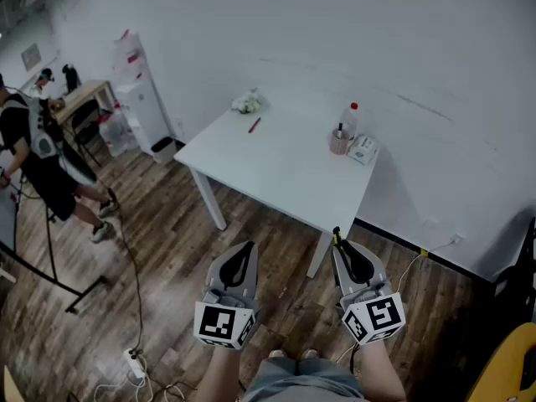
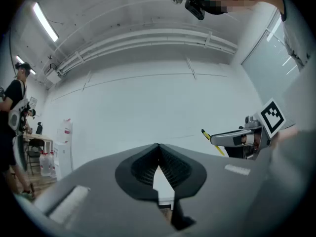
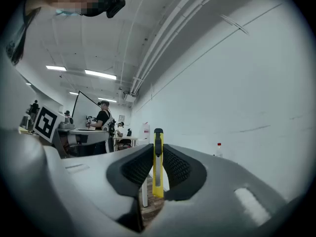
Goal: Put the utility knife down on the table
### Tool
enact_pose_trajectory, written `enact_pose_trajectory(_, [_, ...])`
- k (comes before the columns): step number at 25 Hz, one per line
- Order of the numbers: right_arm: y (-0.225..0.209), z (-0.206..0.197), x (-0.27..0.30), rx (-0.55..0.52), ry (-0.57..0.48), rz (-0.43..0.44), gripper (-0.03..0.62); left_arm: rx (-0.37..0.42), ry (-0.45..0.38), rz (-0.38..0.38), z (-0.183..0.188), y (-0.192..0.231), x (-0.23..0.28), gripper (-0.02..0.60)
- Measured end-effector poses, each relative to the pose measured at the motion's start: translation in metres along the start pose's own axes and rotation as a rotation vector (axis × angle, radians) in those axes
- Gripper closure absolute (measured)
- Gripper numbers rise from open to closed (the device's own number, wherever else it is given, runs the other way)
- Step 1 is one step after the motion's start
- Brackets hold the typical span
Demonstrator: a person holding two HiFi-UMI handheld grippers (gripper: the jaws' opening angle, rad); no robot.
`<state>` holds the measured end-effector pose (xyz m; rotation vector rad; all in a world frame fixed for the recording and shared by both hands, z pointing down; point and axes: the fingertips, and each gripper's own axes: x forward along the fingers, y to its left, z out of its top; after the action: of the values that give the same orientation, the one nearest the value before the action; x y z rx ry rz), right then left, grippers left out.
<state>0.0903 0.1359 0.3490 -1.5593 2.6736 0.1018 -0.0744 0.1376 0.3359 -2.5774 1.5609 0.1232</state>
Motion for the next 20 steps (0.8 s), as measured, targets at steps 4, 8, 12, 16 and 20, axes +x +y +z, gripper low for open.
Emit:
enact_pose_trajectory(4, [0.002,0.0,0.002,0.0,0.002,-0.005,0.535,0.002,-0.006,-0.005,-0.002,0.004,-0.001,0.583])
enact_pose_trajectory(8, [0.003,-0.003,0.006,0.002,0.005,-0.012,0.536,-0.001,-0.002,-0.004,-0.001,0.009,0.0,0.583])
enact_pose_trajectory(12, [0.006,-0.007,0.009,0.006,0.006,-0.022,0.536,-0.003,-0.01,-0.017,-0.007,0.014,0.001,0.583])
enact_pose_trajectory(16, [0.01,-0.009,0.012,0.02,0.001,-0.041,0.536,-0.007,-0.001,-0.026,-0.009,0.02,0.0,0.583])
enact_pose_trajectory(20, [0.01,-0.011,0.014,0.034,-0.009,-0.06,0.536,-0.01,0.007,-0.033,-0.012,0.027,0.0,0.583])
